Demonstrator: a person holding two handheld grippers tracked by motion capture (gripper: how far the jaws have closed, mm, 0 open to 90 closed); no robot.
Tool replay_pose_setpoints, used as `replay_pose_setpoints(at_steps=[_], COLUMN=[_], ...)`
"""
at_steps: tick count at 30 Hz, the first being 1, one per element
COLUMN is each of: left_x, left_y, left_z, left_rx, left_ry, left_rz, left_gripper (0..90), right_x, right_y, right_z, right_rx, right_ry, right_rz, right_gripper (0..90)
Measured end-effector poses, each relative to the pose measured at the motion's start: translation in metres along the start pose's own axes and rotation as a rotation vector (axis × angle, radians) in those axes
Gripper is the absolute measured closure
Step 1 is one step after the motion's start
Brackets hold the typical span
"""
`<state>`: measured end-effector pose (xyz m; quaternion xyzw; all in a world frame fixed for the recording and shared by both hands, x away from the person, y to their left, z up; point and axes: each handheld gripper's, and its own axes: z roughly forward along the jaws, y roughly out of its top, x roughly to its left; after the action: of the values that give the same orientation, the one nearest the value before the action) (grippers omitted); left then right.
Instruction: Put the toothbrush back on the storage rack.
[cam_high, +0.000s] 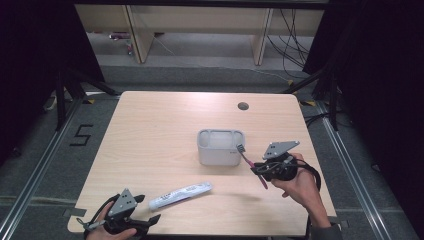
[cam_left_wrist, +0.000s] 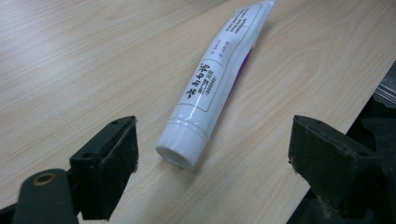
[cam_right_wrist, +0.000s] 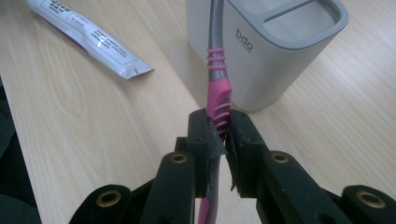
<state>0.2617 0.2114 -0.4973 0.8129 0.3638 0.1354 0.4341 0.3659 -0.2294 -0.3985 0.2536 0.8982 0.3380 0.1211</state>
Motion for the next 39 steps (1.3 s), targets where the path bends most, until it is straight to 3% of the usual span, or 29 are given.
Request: replay_pose_setpoints(at_steps=[1,8,14,18,20,27,33,34,35,39], left_x=[0.001,0.001,0.001,0.001,0.001,0.002,0.002,0.002,0.002,0.001], left_y=[0.000,0.000,0.001,0.001,0.001,0.000,0.001,0.001,0.000,0.000], left_z=[-0.001,-0.001,-0.001,-0.001,-0.001,-0.001,-0.001,-0.001,-0.001,0.000], left_rx=[0.015,0.014,0.020,0.023,0.022,0.031,0.029,0.028,0.027,0.012], left_ry=[-0.001,0.000,-0.002,0.000,-0.002,0.001,0.002,0.001,0.002,0.005], left_rz=[0.014,0.014,0.016,0.016,0.018,0.024,0.024,0.024,0.024,0.008], left_gripper=[15.6,15.5,15.5,15.5,15.6,15.5,15.6,15.5,15.5,15.5], right_x=[0.001,-0.001,-0.005,-0.004,-0.005,-0.007,-0.008,-0.007,-0.009,-0.009], right_y=[0.000,0.002,0.003,0.004,0.004,0.007,0.010,0.010,0.011,0.013], right_z=[-0.001,-0.006,-0.006,-0.007,-0.007,-0.007,-0.009,-0.010,-0.009,-0.011], right_rx=[-0.019,-0.084,-0.131,-0.159,-0.184,-0.244,-0.271,-0.267,-0.274,-0.290], right_ry=[-0.011,0.012,-0.004,0.003,-0.011,0.005,0.013,0.018,0.018,0.019], right_rz=[0.031,0.049,0.047,0.090,0.071,0.098,0.105,0.134,0.114,0.125], right_gripper=[80.3,80.3,80.3,80.3,80.3,80.3,80.3,80.3,80.3,80.3])
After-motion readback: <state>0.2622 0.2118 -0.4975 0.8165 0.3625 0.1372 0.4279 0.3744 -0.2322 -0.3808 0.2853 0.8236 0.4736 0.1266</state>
